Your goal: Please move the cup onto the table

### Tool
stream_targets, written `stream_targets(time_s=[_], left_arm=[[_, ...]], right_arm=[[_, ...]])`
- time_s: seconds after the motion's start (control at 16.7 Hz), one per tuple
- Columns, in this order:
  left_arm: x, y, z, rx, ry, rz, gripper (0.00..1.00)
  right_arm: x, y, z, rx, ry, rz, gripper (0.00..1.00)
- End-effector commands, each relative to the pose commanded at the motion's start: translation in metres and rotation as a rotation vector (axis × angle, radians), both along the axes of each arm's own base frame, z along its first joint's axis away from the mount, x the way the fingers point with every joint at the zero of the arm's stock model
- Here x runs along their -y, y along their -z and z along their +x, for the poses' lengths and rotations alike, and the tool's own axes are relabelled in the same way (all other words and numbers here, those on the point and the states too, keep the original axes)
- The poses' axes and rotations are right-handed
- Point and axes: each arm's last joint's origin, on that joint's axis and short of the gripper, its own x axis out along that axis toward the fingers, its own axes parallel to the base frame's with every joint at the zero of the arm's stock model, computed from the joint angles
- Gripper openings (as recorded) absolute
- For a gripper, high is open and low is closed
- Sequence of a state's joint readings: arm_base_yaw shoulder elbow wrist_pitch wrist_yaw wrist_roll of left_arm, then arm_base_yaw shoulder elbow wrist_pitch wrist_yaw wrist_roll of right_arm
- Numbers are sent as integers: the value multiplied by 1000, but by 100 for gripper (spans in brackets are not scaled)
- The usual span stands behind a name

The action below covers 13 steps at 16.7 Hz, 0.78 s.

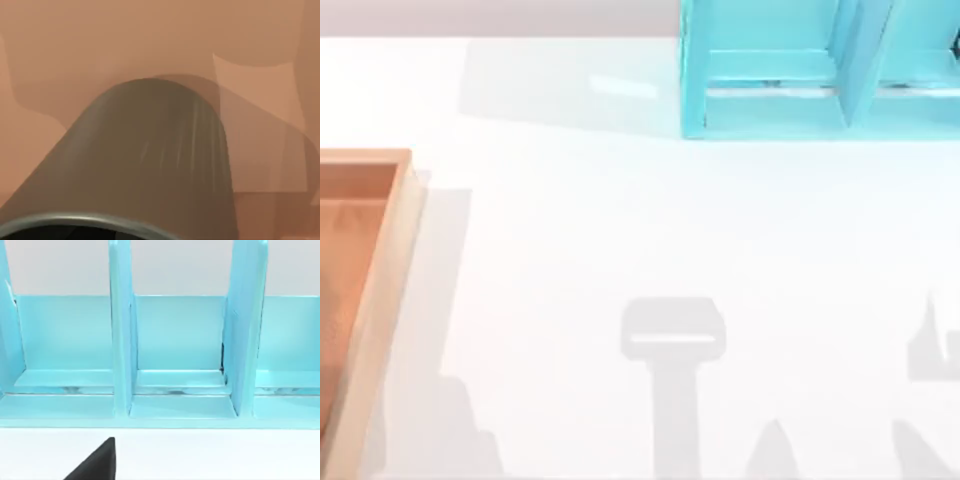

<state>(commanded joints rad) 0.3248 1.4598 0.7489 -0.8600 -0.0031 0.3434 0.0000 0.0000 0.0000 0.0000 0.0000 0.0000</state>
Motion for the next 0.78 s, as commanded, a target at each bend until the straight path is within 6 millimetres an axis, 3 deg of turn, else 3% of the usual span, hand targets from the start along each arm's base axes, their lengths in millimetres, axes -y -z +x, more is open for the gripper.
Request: stream_targets(time_s=[0.18,0.78], left_arm=[[0,0,0,0,0,0,100],[0,0,0,0,0,0,25]], right_arm=[[0,0,0,0,0,0,100],[0,0,0,0,0,0,100]])
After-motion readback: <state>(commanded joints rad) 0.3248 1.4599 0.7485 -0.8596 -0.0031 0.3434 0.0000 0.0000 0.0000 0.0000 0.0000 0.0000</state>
